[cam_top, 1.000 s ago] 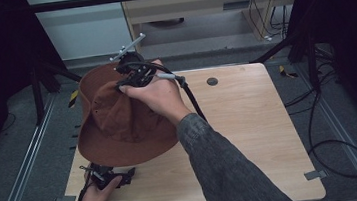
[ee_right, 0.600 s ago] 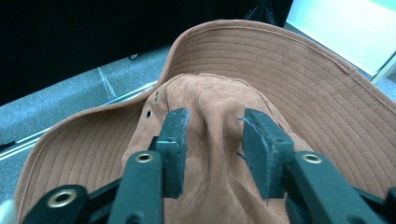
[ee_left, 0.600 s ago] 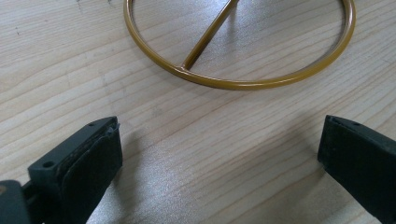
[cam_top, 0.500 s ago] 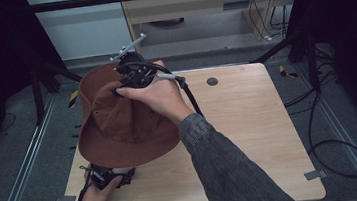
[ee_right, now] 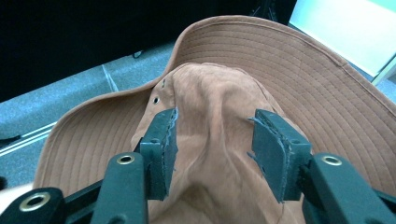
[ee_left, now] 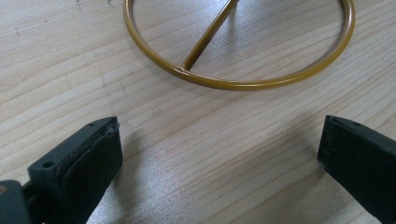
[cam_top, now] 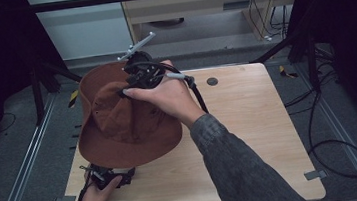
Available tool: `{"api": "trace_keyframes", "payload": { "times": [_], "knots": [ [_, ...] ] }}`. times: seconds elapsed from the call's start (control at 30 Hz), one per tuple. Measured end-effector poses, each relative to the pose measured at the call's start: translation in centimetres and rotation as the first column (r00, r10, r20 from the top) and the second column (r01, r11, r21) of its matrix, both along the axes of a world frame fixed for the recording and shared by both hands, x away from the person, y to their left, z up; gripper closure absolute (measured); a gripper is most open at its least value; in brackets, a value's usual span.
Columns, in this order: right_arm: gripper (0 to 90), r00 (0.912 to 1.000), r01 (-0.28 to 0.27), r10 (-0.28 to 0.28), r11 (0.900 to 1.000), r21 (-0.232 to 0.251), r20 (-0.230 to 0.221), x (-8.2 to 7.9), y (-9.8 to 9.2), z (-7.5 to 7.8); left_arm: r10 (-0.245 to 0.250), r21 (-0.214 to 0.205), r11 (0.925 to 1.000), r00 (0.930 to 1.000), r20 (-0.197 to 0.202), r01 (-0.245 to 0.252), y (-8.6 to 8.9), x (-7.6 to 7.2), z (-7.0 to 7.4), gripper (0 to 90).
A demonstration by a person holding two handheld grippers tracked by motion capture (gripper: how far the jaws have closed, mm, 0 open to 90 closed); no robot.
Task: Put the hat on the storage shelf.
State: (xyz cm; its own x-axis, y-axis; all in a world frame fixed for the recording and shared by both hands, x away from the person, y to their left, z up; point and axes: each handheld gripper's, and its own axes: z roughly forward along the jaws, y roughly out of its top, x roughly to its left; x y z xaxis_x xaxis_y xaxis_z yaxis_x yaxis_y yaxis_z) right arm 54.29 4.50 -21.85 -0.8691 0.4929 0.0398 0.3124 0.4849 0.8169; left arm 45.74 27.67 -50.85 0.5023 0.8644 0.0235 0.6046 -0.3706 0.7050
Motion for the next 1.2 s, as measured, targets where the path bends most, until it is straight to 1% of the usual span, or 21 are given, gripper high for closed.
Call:
{"api": "trace_keyframes", "payload": {
  "times": [0.33,0.5,0.57,0.63,0.67,0.7,0.77,0.8,0.83,0.9,0.93,0.97,1.0,1.03,1.07,1.1,1.2],
  "knots": [
    [49.4,1.0000,0.010,-0.010,0.9999,0.014,0.000,-0.6,-1.9,0.3,0.002,0.001,1.0000,1.0000,0.002,-0.002,0.0,0.0,0.0,0.0],
    [48.2,0.9999,0.014,-0.014,0.9998,0.017,0.008,-1.2,-3.4,0.2,-0.002,-0.001,1.0000,1.0000,-0.001,0.002,0.0,0.0,0.0,0.0],
    [46.5,0.9996,0.024,-0.024,0.9995,0.021,0.013,-1.5,-4.3,0.0,-0.001,-0.001,1.0000,1.0000,-0.001,0.001,0.0,0.0,0.0,0.0],
    [42.2,0.9987,0.041,-0.042,0.9989,0.022,0.030,-1.8,-5.3,-0.2,0.000,-0.001,1.0000,1.0000,0.000,0.000,0.0,0.0,0.0,0.0],
    [39.7,0.9971,0.062,-0.063,0.9978,0.023,0.044,-2.2,-6.5,-0.2,0.000,-0.001,1.0000,1.0000,0.000,0.000,0.0,0.0,0.0,0.0],
    [37.8,0.9971,0.062,-0.063,0.9978,0.023,0.044,-2.2,-6.5,-0.2,0.000,-0.001,1.0000,1.0000,0.001,0.000,0.0,0.0,0.0,0.0],
    [33.4,0.9931,0.093,-0.095,0.9953,0.025,0.070,-2.5,-7.9,-0.3,0.000,-0.002,1.0000,1.0000,0.001,0.000,0.0,0.0,0.0,0.0],
    [28.8,0.9886,0.121,-0.123,0.9920,0.036,0.086,-2.9,-9.4,-0.5,0.000,-0.002,1.0000,1.0000,0.001,0.000,0.0,0.0,0.0,0.0],
    [27.2,0.9861,0.136,-0.140,0.9895,0.048,0.089,-3.0,-10.2,-0.6,0.000,-0.002,1.0000,1.0000,0.000,0.000,0.0,0.0,0.0,0.0],
    [23.1,0.9814,0.164,-0.169,0.9847,0.060,0.091,-3.2,-11.6,-0.9,0.000,-0.002,1.0000,1.0000,0.000,0.000,0.0,0.0,0.0,0.0],
    [21.5,0.9788,0.182,-0.187,0.9813,0.064,0.084,-3.4,-12.2,-1.1,0.000,-0.002,1.0000,1.0000,0.000,0.000,0.0,0.0,0.0,0.0],
    [20.6,0.9768,0.191,-0.196,0.9794,0.066,0.086,-3.5,-12.9,-1.3,0.000,-0.003,1.0000,1.0000,0.000,0.000,0.0,0.0,0.0,0.0],
    [20.6,0.9768,0.191,-0.196,0.9794,0.066,0.086,-3.5,-12.9,-1.3,0.000,-0.003,1.0000,1.0000,0.000,0.000,0.0,0.0,0.0,0.0],
    [17.8,0.9727,0.209,-0.215,0.9755,0.068,0.088,-3.8,-14.0,-1.8,-0.001,-0.005,1.0000,1.0000,0.002,0.001,0.0,0.0,0.0,0.0],
    [16.5,0.9707,0.220,-0.225,0.9733,0.066,0.085,-4.0,-14.6,-2.1,0.002,-0.005,1.0000,1.0000,0.005,-0.002,0.0,0.0,0.0,0.0],
    [16.5,0.9707,0.220,-0.225,0.9733,0.066,0.085,-4.0,-14.6,-2.1,0.002,-0.005,1.0000,1.0000,0.005,-0.002,0.0,0.0,0.0,0.0],
    [14.2,0.9659,0.240,-0.245,0.9684,0.069,0.084,-4.4,-16.2,-3.3,0.003,-0.007,1.0000,1.0000,0.006,-0.003,0.0,0.0,-0.1,0.0]
  ]
}}
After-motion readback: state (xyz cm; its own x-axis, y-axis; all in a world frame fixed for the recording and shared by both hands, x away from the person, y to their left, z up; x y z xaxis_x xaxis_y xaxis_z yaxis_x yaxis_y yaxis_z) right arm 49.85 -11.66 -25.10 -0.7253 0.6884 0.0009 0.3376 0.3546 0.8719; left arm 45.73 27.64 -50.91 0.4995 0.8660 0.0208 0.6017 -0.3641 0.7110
